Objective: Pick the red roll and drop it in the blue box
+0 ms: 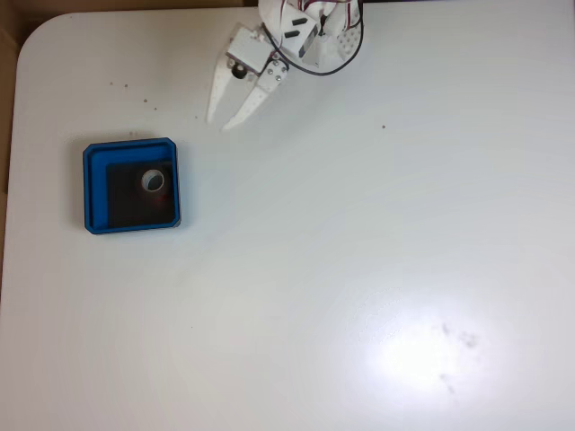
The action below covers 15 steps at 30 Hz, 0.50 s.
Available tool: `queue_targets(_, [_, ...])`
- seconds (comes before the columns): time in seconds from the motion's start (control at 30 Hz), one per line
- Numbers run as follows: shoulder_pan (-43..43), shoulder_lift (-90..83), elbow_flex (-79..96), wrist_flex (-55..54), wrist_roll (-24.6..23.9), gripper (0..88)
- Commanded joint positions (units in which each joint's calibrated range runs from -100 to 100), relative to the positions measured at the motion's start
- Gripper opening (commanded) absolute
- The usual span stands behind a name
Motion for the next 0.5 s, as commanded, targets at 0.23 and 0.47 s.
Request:
queue_targets(0.23, [-9.2, -20.6, 17.2, -1.1, 0.0, 2.2])
queue_targets(0.47, [-18.7, -20.3, 24.2, -1.1, 0.0, 2.2])
